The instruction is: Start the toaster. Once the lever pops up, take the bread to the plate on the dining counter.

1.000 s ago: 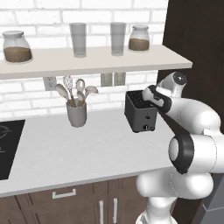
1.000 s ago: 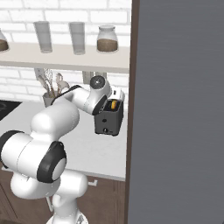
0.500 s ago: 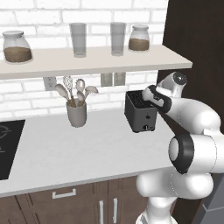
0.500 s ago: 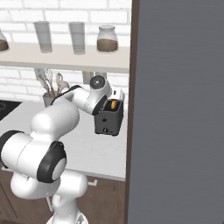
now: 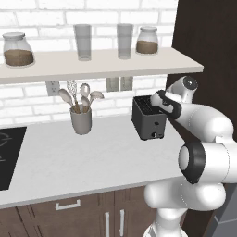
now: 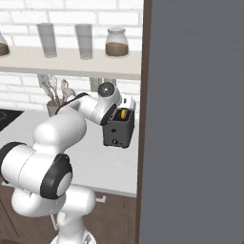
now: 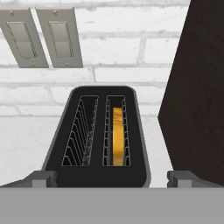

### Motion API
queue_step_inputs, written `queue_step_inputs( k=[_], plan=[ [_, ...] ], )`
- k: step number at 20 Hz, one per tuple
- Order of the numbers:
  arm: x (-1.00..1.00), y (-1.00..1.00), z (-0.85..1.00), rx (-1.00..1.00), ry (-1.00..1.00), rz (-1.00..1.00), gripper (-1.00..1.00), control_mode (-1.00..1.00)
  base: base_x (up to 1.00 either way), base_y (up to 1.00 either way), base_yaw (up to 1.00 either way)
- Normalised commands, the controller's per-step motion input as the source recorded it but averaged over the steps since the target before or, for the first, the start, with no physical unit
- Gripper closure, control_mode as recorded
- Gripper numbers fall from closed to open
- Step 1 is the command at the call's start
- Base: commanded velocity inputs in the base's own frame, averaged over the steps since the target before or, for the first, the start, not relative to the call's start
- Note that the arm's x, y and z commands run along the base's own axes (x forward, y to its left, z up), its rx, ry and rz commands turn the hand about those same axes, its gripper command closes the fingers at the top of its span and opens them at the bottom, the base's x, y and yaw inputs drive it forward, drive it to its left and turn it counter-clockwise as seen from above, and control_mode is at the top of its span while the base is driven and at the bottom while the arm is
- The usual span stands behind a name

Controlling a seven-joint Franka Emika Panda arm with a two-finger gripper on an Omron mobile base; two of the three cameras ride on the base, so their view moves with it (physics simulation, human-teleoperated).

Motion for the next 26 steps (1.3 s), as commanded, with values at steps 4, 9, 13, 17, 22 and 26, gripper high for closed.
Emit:
queue_step_inputs(
  k=[4, 9, 13, 17, 22, 26],
  plan=[
    [0.0, 0.0, 0.0, 0.0, 0.0, 0.0, -1.0, -1.0, 0.0, 0.0, 0.0],
    [0.0, 0.0, 0.0, 0.0, 0.0, 0.0, -1.0, -1.0, 0.0, 0.0, 0.0],
    [0.0, 0.0, 0.0, 0.0, 0.0, 0.0, -1.0, -1.0, 0.0, 0.0, 0.0],
    [0.0, 0.0, 0.0, 0.0, 0.0, 0.0, -1.0, -1.0, 0.0, 0.0, 0.0],
    [0.0, -0.02, -0.06, 0.0, 0.0, 0.0, -1.0, -1.0, 0.0, 0.0, 0.0],
    [-0.09, -0.02, -0.35, 0.0, 0.01, 0.0, -1.0, -1.0, 0.0, 0.0, 0.0]
  ],
)
